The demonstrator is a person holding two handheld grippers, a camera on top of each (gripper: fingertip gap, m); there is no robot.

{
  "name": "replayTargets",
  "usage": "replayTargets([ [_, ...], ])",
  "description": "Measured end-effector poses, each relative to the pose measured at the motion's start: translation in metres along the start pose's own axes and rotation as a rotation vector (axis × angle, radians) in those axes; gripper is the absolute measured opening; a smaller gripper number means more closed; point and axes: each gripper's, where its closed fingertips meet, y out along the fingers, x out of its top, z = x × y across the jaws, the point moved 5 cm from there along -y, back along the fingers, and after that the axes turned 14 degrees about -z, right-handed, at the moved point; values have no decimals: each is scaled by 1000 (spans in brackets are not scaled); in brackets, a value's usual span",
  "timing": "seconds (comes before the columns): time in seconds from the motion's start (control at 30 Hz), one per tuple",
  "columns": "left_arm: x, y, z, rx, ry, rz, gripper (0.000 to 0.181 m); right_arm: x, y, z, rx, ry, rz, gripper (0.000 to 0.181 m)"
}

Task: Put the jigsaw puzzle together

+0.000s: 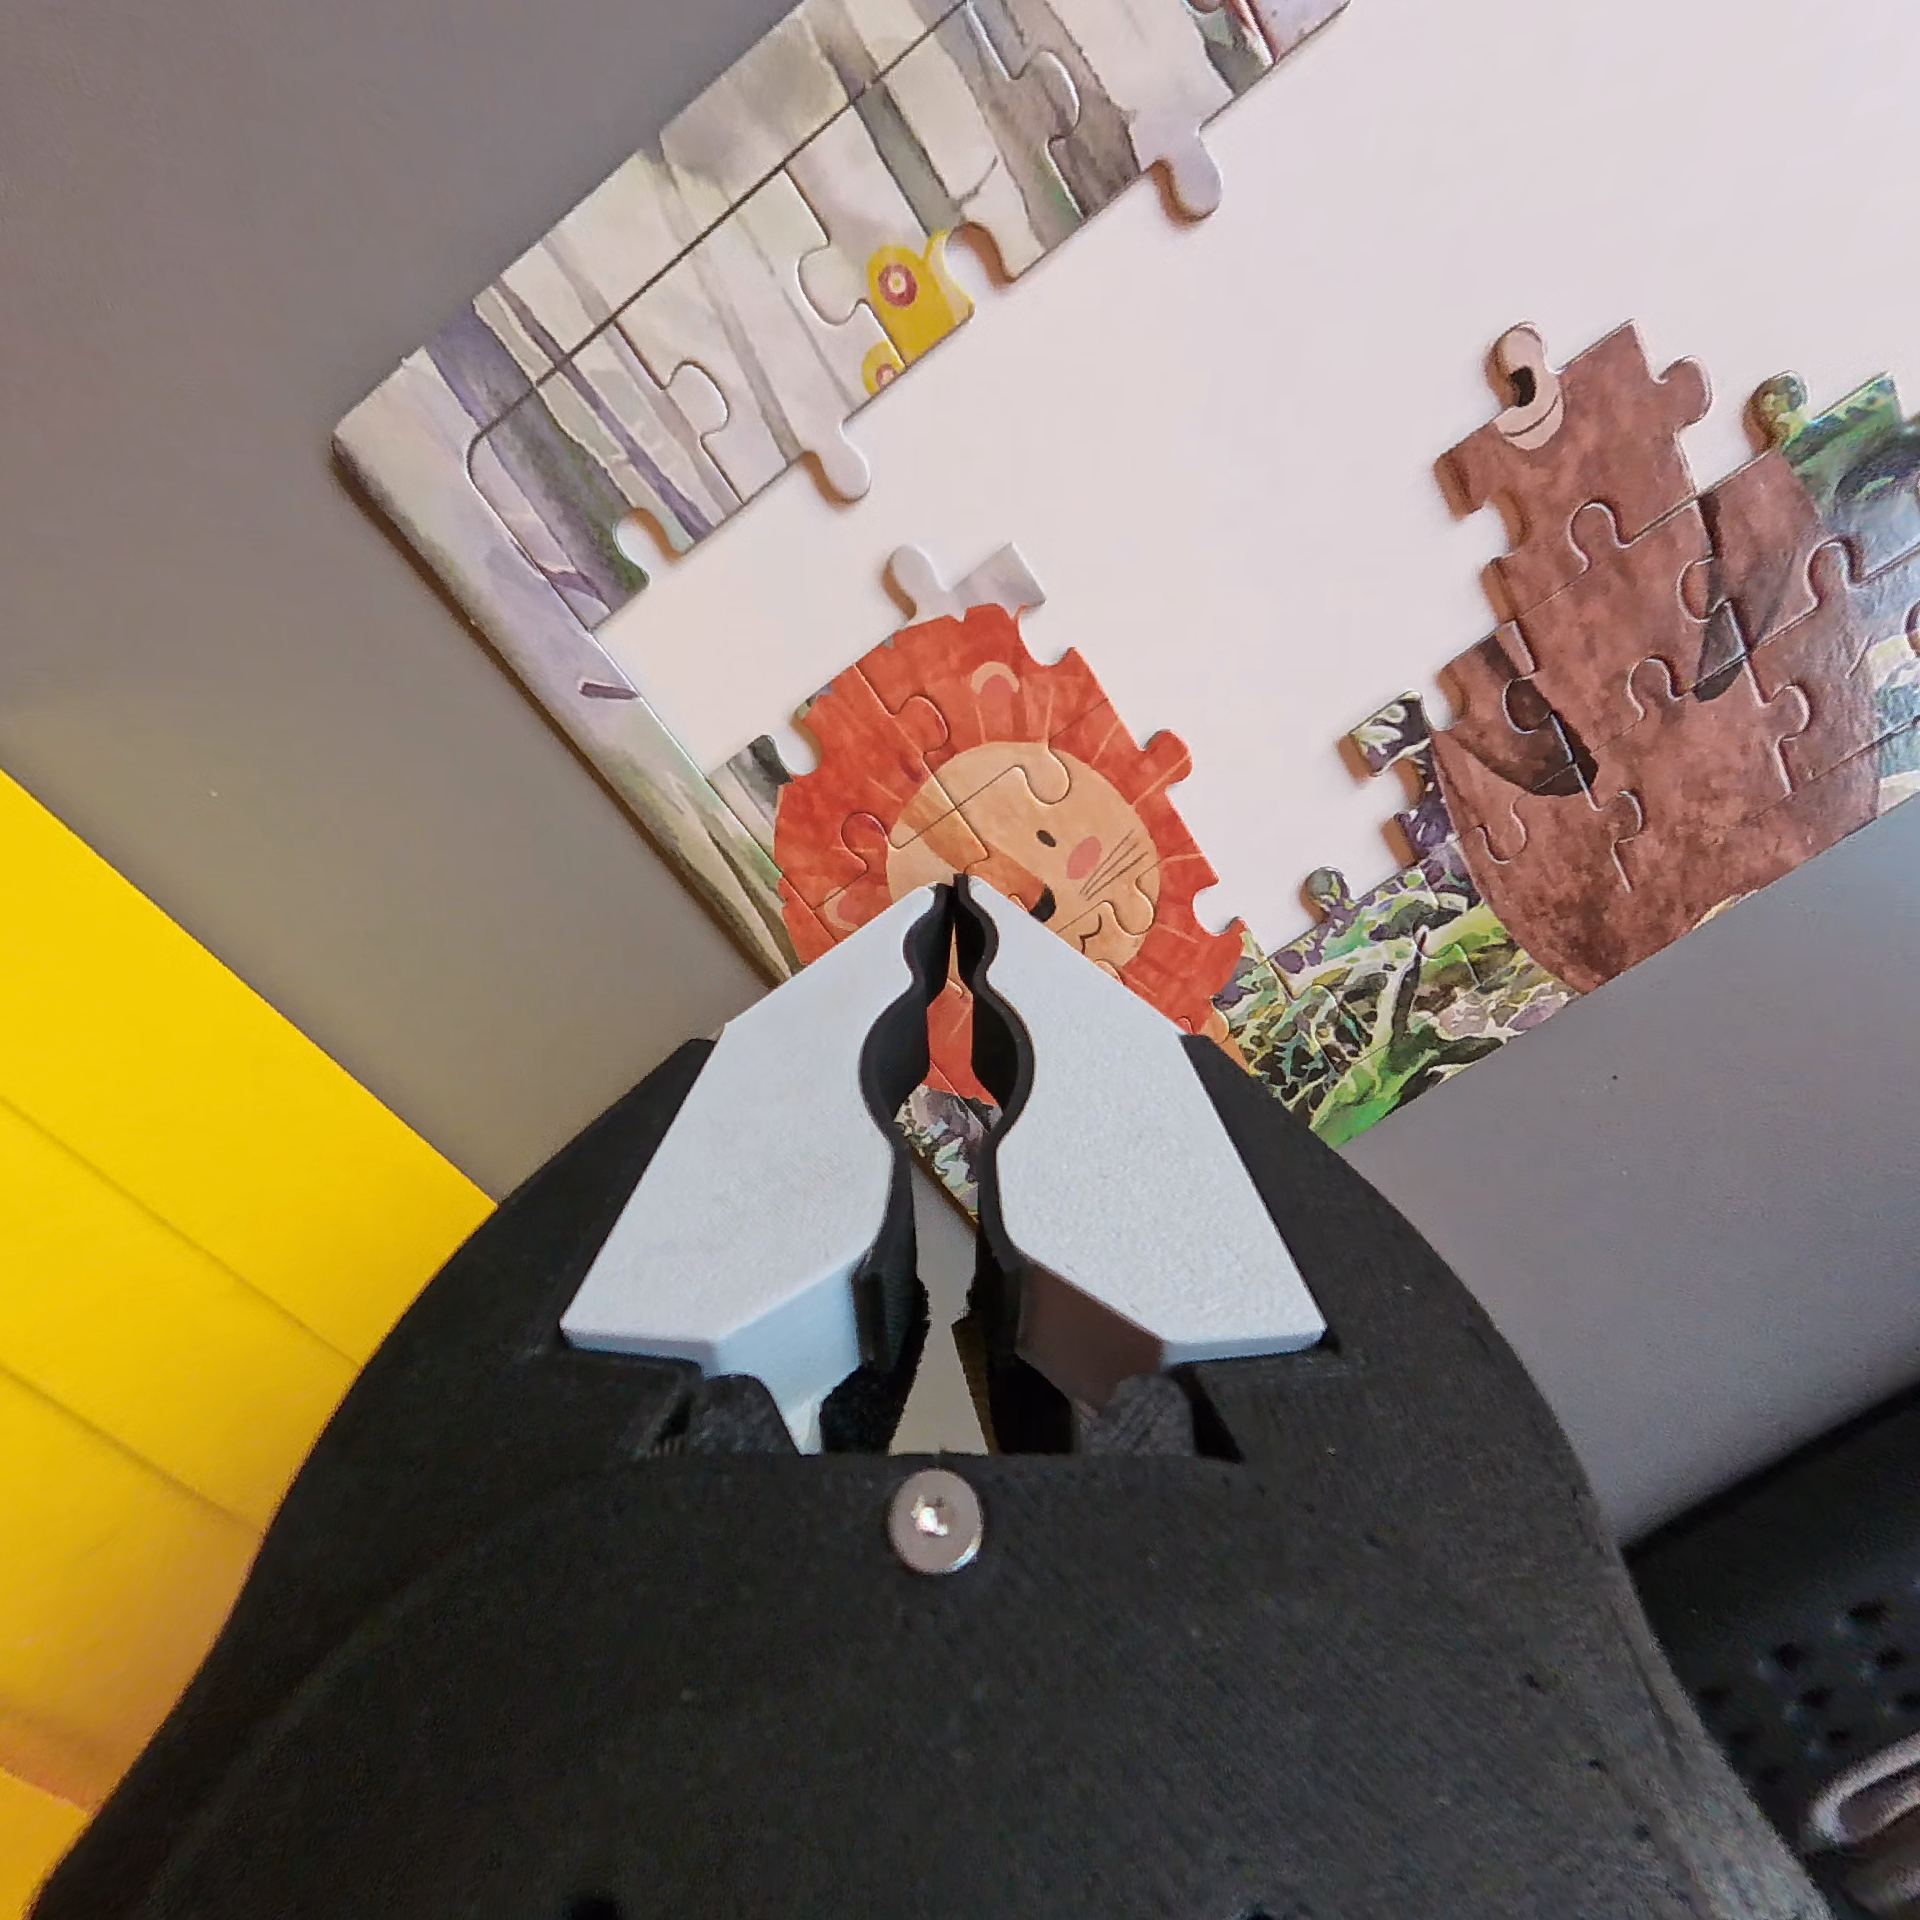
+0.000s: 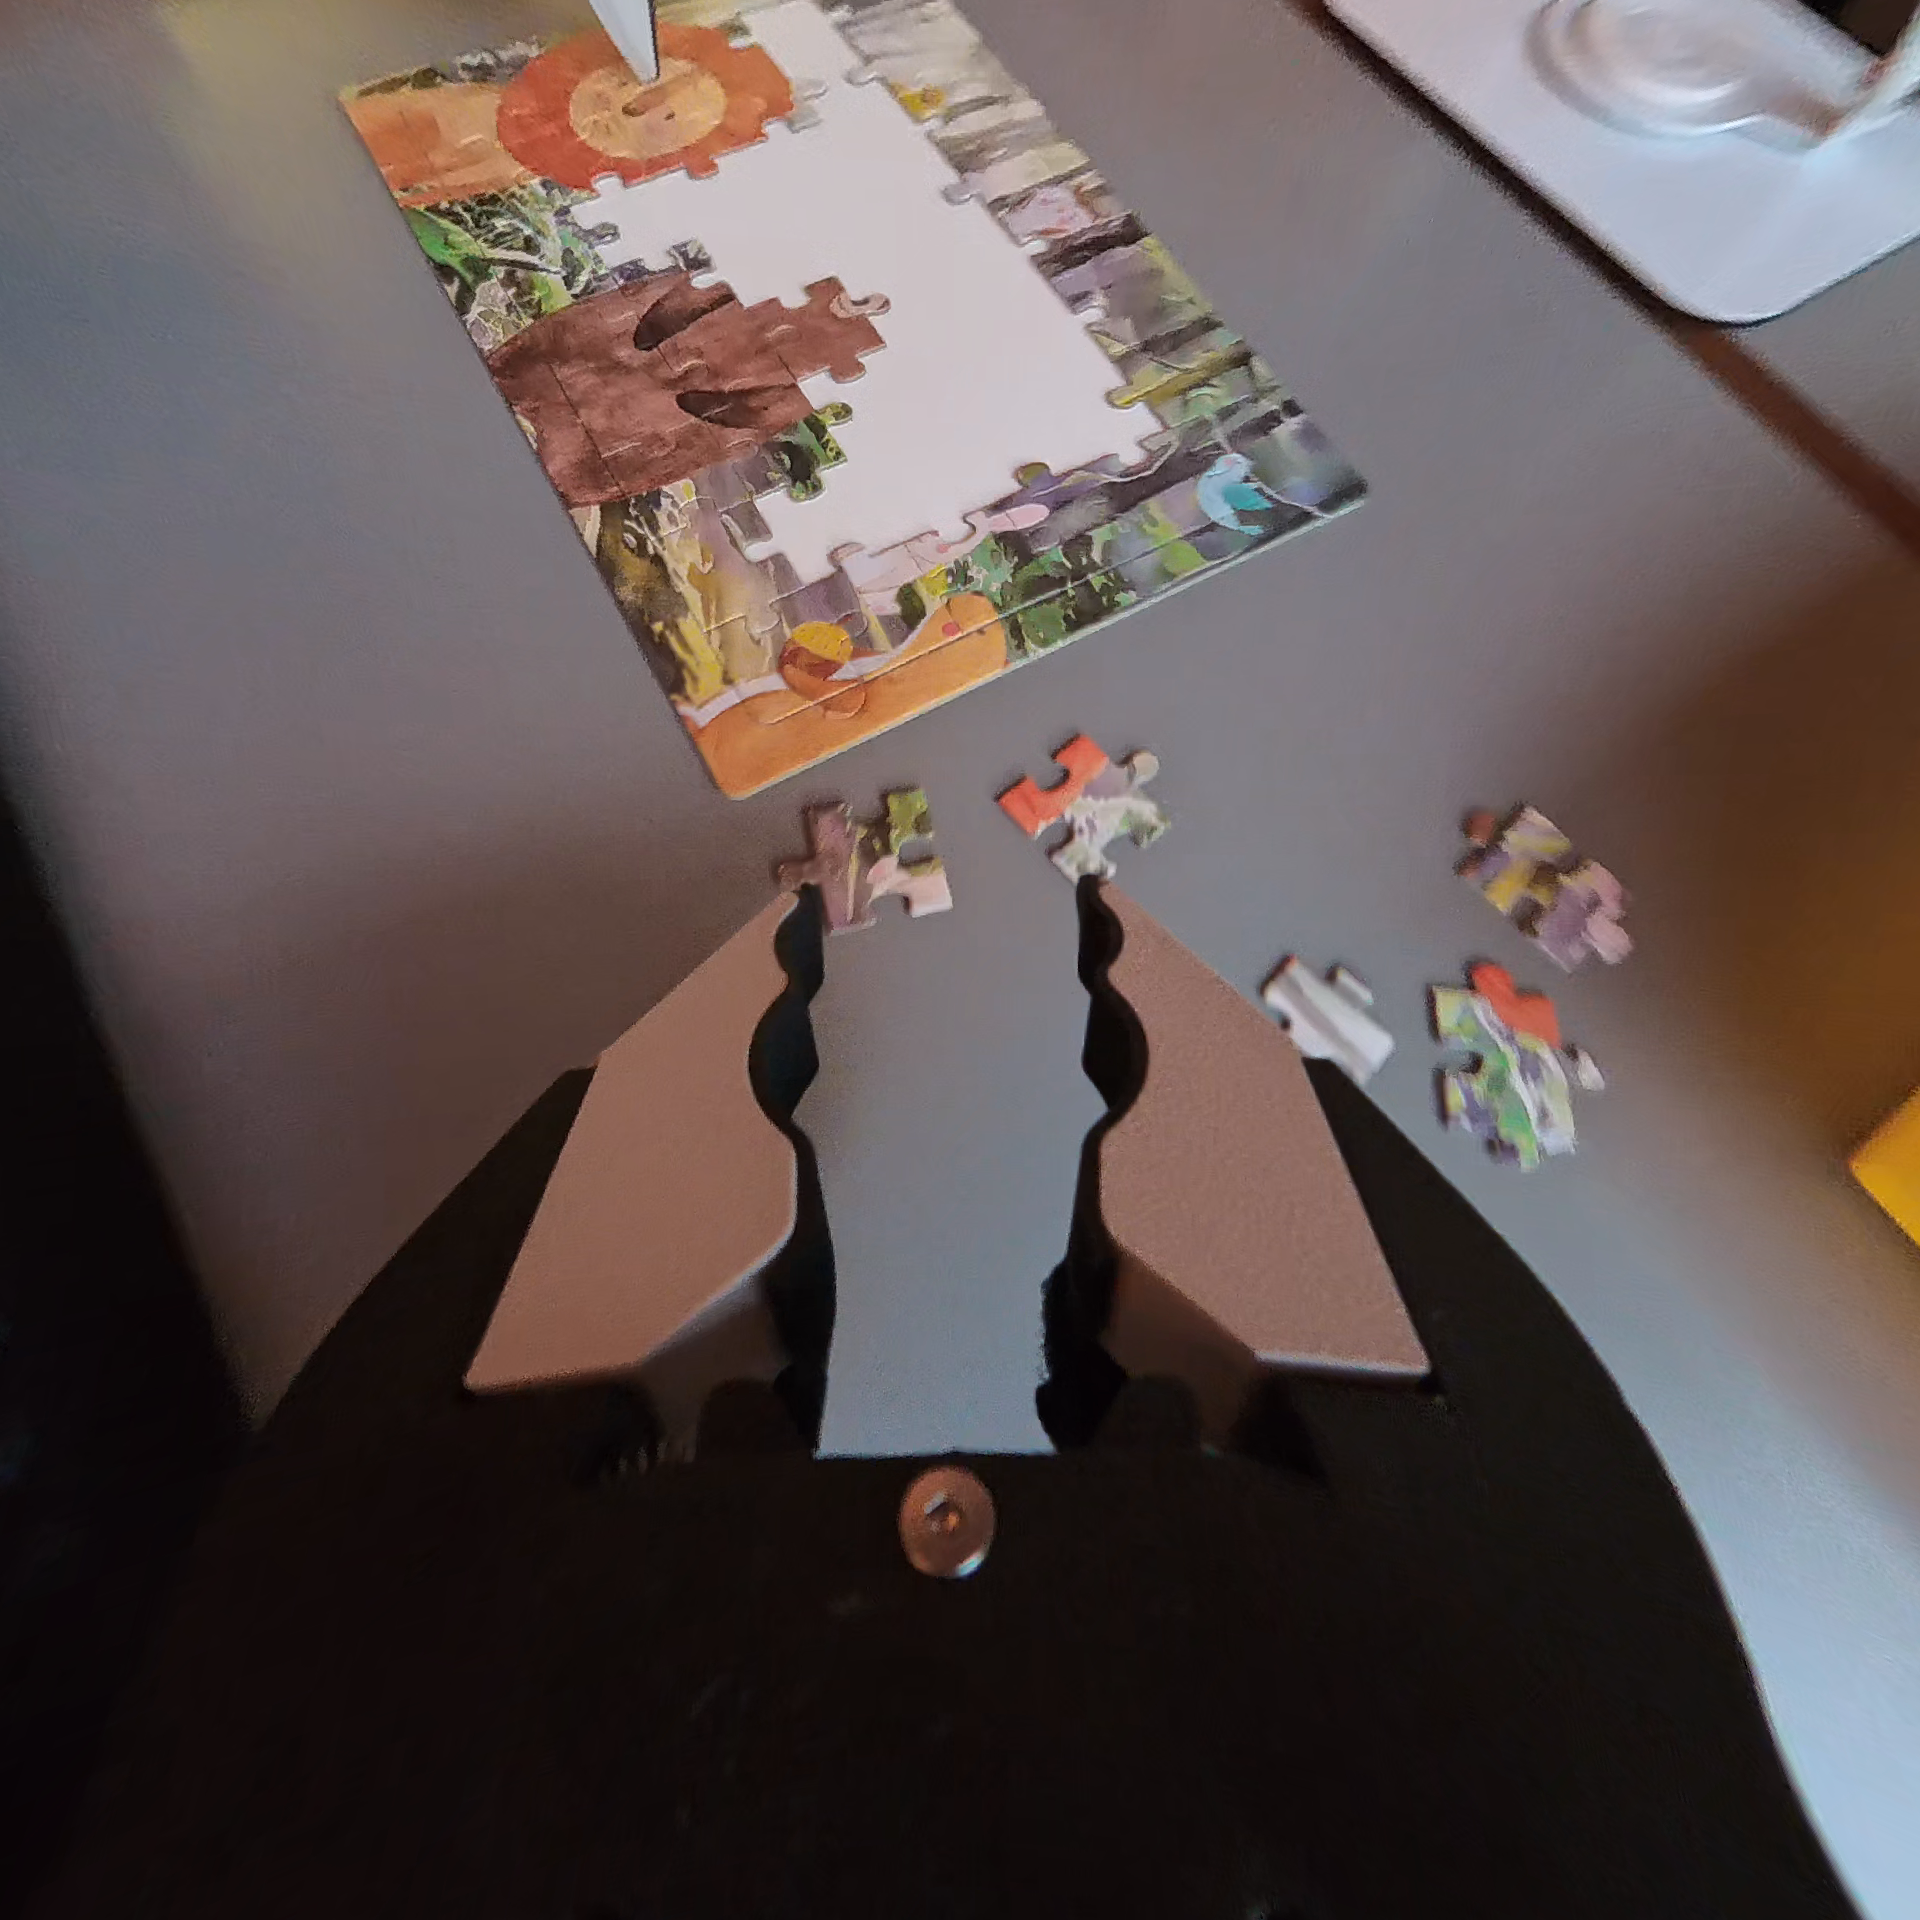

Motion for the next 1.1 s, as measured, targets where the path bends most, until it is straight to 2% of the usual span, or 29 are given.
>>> replayTargets([
  [0.2, -4, 0, -4, -17, -17, 28, 0, -15, 51, -41, 159, -63, 150, 49],
  [0.27, -4, -2, -5, -22, -20, 40, 0, -18, 58, -46, 208, -52, 171, 47],
  [0.37, -4, 0, -6, -22, -18, 38, 0, -16, 61, -49, 259, -15, 164, 36],
  [0.43, -4, 0, -7, -21, -14, 39, 0, -17, 60, -51, 260, -16, 179, 22],
  [0.87, -13, -8, -15, -61, -21, 103, 0, -15, 57, -39, 160, -83, 123, 22],
  [1.1, -11, -13, -11, -27, -24, 111, 0, 7, 50, -32, 57, -155, 90, 22],
])
